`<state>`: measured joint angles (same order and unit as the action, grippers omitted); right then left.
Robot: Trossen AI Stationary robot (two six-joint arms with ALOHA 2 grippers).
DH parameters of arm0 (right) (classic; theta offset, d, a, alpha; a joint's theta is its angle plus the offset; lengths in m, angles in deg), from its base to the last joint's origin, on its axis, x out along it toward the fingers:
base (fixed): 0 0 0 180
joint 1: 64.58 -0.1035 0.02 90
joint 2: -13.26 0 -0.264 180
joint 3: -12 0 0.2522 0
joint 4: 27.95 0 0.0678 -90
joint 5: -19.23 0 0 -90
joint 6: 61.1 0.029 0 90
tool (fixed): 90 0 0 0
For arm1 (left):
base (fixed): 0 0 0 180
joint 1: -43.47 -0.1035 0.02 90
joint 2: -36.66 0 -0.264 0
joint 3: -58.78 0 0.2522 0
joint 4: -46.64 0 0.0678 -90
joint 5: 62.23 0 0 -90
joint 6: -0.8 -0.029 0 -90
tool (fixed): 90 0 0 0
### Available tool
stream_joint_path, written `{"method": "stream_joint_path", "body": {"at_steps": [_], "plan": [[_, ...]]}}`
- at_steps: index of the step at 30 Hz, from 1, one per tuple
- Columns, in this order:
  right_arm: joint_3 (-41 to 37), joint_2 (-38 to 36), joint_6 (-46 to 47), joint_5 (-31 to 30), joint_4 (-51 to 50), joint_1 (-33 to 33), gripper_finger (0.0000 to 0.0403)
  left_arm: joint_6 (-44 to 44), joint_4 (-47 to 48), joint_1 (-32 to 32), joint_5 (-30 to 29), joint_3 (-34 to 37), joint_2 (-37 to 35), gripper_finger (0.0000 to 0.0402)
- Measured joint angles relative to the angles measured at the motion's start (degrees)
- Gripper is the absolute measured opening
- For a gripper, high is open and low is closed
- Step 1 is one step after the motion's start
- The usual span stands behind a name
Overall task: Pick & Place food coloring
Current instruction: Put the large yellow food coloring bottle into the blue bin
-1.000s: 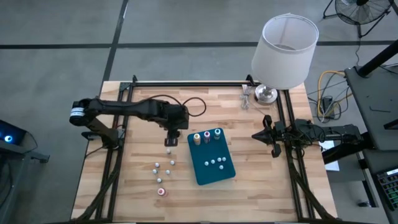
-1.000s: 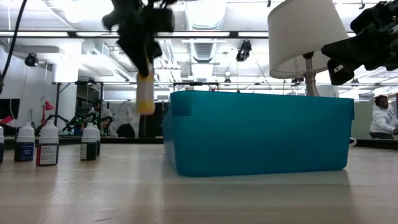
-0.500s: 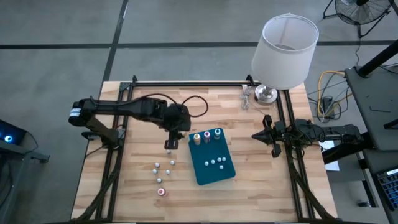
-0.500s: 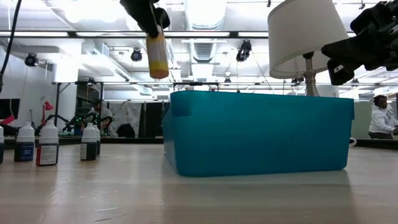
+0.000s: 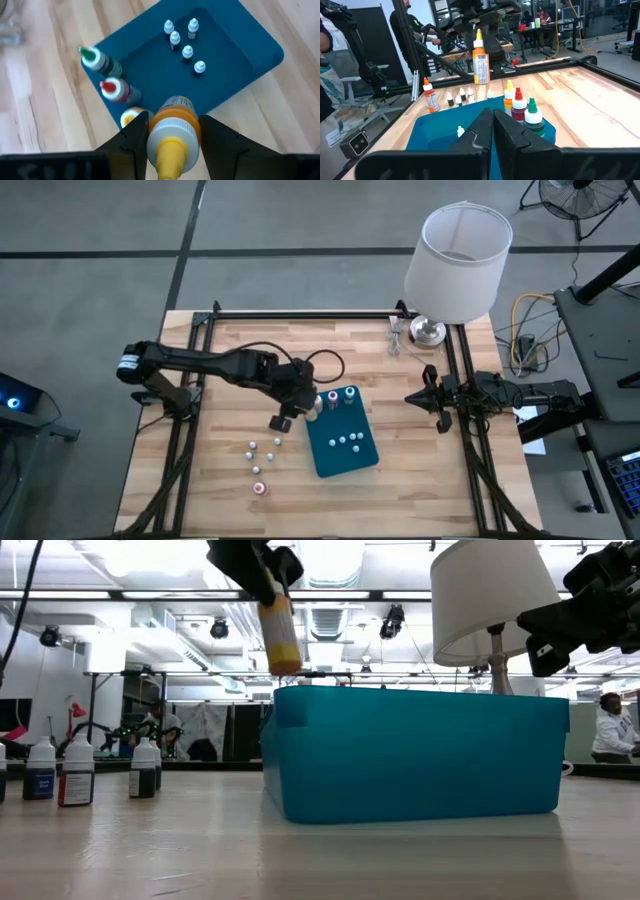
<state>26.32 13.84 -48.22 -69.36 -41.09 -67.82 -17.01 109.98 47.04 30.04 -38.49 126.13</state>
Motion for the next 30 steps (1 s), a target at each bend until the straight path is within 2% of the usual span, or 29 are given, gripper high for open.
{"method": "stream_joint_path", "body": {"at_steps": [18,30], "plan": [[0.0,-0.02,0.0,0.0,-0.01,0.0,0.0009,-14.46,2.54,-0.13,1.2,-9.43,11.73,0.0124],[-0.02,-0.02,0.0,0.02,0.0,0.01,0.0009,-27.65,4.02,-0.35,1.28,-9.98,16.72,0.0124]]}}
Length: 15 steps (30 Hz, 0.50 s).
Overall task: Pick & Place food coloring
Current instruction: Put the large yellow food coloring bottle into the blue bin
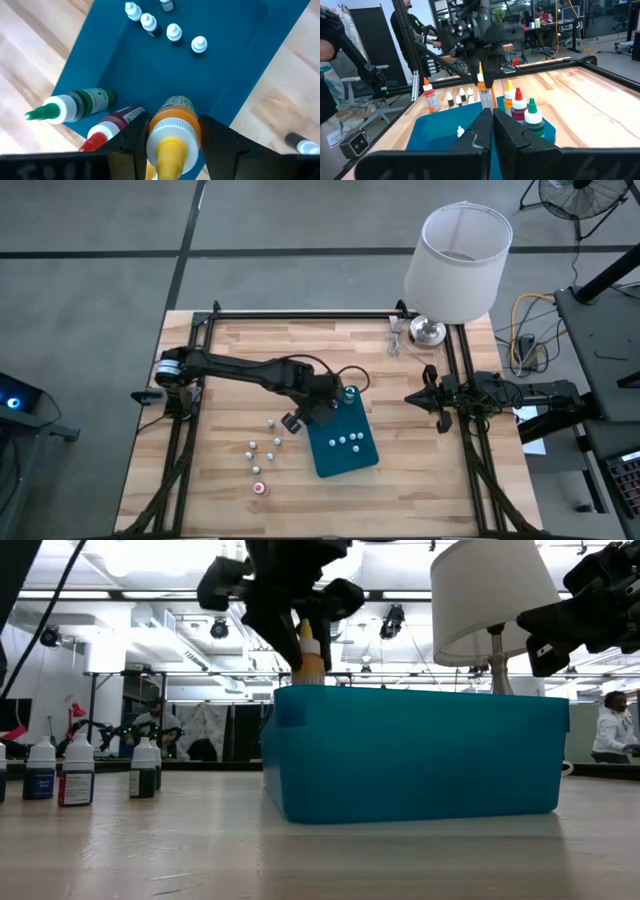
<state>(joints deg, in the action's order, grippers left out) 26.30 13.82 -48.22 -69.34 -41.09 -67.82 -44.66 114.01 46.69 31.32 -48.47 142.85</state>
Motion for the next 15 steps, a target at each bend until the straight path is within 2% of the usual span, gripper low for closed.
{"method": "stream_joint_path", "body": {"at_steps": [15], "plan": [[0.01,0.08,0.0,0.03,0.0,-0.01,0.0009,-0.44,-2.49,-0.15,0.17,0.05,5.24,0.0124]]}}
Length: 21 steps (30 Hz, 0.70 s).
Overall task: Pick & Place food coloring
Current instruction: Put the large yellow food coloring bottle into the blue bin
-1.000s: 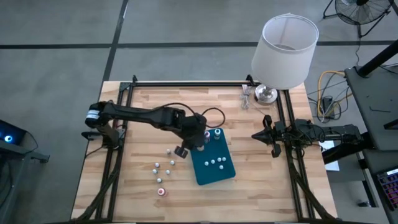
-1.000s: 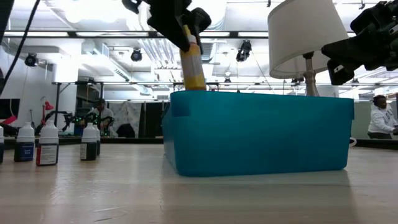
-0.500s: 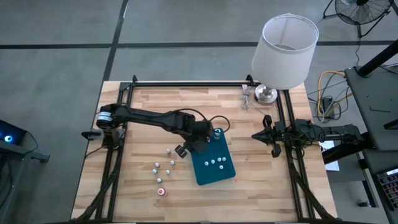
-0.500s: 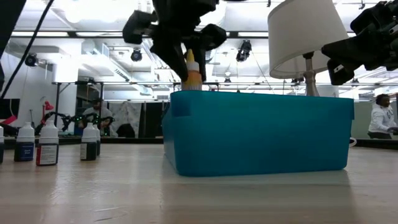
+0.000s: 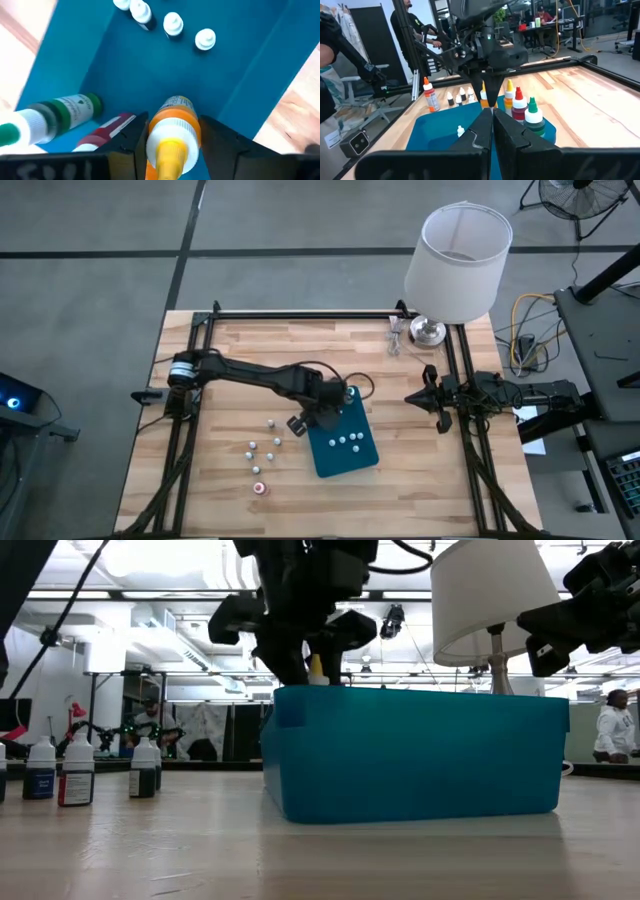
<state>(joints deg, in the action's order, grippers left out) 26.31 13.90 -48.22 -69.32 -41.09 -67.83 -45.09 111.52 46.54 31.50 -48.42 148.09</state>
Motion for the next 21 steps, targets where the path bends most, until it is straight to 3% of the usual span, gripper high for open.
{"method": "stream_joint_path", "body": {"at_steps": [21], "plan": [[0.01,0.22,0.0,-0.03,0.0,0.01,0.0009,3.79,-3.3,-0.22,0.04,2.9,0.23,0.0124]]}}
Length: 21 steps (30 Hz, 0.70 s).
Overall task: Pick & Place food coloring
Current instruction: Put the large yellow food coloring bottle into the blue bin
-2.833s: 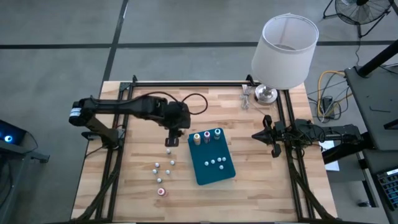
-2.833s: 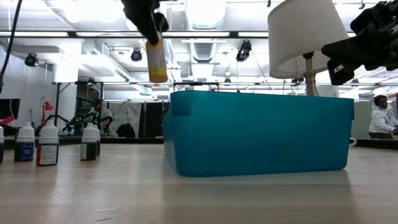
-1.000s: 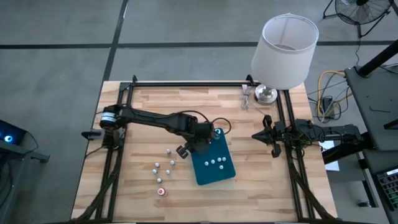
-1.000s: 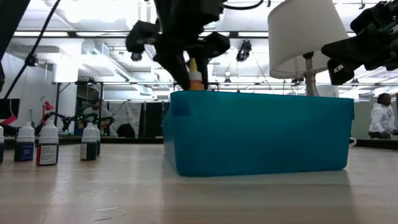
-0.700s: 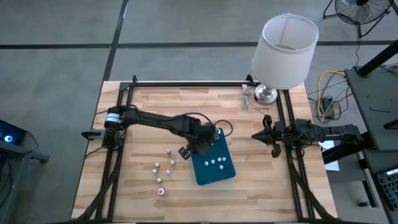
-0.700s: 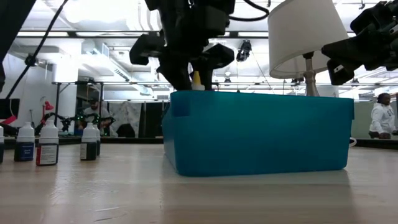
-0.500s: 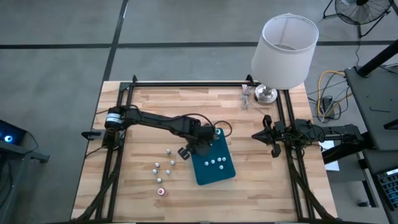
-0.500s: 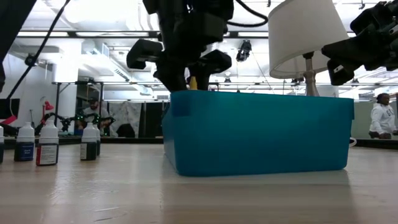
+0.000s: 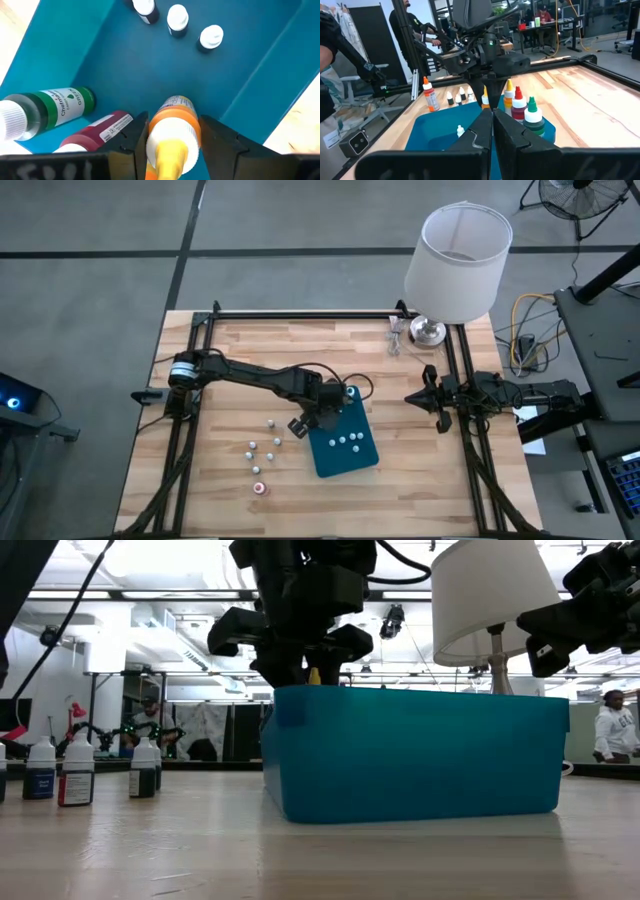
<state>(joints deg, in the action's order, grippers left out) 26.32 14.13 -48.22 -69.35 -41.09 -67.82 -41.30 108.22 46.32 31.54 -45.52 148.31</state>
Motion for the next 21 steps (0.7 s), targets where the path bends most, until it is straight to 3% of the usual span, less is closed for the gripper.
{"method": "stream_joint_path", "body": {"at_steps": [21], "plan": [[0.0,0.02,0.0,0.0,-0.02,0.01,0.0009,2.97,-1.91,-0.15,-1.1,0.9,-0.15,0.0152]]}}
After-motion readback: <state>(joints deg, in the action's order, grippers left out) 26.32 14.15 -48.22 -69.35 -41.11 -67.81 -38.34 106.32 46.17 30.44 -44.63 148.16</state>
